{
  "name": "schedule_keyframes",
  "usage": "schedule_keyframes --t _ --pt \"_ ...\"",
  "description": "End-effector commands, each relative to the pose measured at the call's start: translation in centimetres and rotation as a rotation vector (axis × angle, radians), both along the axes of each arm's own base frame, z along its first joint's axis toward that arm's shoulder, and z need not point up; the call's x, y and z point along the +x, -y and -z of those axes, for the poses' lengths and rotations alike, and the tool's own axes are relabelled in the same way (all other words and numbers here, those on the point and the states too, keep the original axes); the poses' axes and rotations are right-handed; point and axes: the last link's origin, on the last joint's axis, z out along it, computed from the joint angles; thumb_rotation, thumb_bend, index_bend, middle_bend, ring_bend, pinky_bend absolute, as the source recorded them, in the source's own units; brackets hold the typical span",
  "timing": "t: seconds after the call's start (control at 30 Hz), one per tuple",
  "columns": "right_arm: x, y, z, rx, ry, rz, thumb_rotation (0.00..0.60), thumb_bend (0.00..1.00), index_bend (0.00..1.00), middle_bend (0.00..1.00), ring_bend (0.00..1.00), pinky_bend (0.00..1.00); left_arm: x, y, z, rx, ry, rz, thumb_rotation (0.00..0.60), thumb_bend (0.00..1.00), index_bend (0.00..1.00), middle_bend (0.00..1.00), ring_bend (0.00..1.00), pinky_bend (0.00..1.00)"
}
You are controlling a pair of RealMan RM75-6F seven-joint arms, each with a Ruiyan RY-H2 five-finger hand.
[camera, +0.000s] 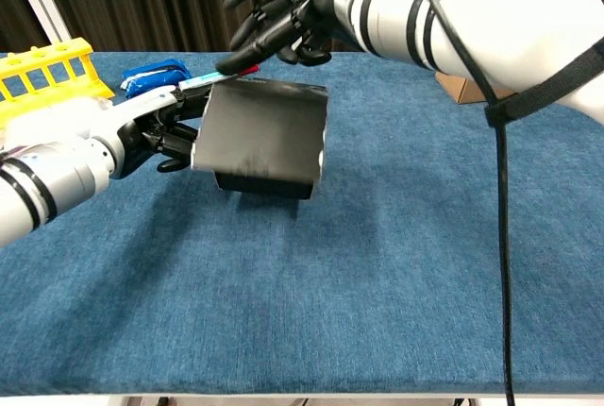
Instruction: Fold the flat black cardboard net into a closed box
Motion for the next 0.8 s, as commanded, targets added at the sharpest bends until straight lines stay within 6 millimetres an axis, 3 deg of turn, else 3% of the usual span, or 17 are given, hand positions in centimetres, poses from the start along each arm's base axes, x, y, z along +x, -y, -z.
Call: schedule_keyframes --t 0.03,0.1,0.2,0.5,0.8 --pt "0.3 -0.1 0.4 -0.009 -0.084 0.005 0.600 0.00 0.24 0.35 0.78 1.00 -0.3 -0.2 0.4 0.000 -0.020 -0.024 0.600 0.00 0.35 0.37 0.71 0.94" --pt "0.3 0.1 0.6 -0.008 -0.106 0.014 0.600 0.00 0.24 0.35 0.78 1.00 -0.7 -0.1 0.5 -0.003 -0.060 -0.009 0.600 0.00 0.16 0.25 0.69 0.94" --pt "0.4 0.1 0.9 -0.003 -0.130 0.013 0.600 0.00 0.24 0.35 0.78 1.00 -1.2 0.1 0.4 0.003 -0.092 -0.003 0.600 0.00 0.02 0.14 0.67 0.94" --pt "0.5 -0.2 1.2 0.012 -0.148 0.006 0.600 0.00 0.24 0.35 0.78 1.00 -2.6 1.4 -0.6 0.020 -0.175 0.034 0.599 0.00 0.00 0.05 0.66 0.94" --pt "0.2 -1.0 1.6 -0.029 -0.200 -0.027 0.600 0.00 0.24 0.35 0.78 1.00 -4.3 3.1 -3.1 0.032 -0.249 0.052 0.589 0.00 0.00 0.04 0.65 0.93"
